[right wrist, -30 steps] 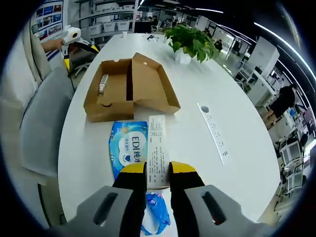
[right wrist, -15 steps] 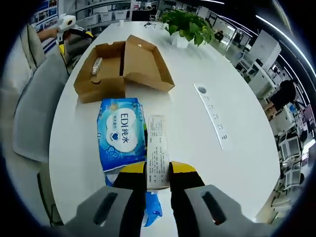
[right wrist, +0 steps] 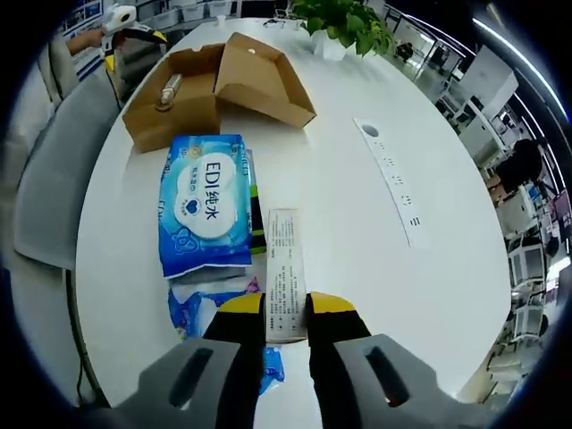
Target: Operate the shoe box by opening the lid, removing the specified soft item, and placing it in the target area until the item is outside and the box remains undamaged.
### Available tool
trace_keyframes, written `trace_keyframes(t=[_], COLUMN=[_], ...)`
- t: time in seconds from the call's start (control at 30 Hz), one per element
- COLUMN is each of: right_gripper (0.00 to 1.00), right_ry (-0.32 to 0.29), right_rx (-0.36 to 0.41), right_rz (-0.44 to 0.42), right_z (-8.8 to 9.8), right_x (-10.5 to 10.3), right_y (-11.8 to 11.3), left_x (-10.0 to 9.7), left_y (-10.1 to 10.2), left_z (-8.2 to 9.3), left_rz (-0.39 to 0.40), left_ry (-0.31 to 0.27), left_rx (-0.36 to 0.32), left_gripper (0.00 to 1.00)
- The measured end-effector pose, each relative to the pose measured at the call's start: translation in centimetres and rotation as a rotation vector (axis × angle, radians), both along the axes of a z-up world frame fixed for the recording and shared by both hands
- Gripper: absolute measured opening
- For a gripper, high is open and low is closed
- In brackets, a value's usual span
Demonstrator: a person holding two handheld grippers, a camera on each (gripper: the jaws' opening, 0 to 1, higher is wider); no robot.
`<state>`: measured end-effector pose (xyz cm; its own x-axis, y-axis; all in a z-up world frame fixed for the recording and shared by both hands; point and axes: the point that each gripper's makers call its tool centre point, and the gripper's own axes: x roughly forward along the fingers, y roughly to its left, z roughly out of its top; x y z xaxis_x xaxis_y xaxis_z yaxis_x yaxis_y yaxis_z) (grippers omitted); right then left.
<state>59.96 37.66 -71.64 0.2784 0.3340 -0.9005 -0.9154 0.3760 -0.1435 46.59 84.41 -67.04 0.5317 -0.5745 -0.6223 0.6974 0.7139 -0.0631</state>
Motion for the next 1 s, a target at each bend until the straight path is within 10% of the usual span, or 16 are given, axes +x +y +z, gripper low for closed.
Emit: trace_keyframes(t=[1.0], right_gripper=[0.15], right_ry=[0.022], right_rx=[-0.220], right_rz=[0.088], right_z=[-3.4], right_x=[-0.9], right_y=[-5.8], left_x=[-0.4], left_y=[0.0], left_z=[-0.8], left_rz=[-0.010], left_ry=[0.028], left_rx=[0.018], left_gripper=[0.97])
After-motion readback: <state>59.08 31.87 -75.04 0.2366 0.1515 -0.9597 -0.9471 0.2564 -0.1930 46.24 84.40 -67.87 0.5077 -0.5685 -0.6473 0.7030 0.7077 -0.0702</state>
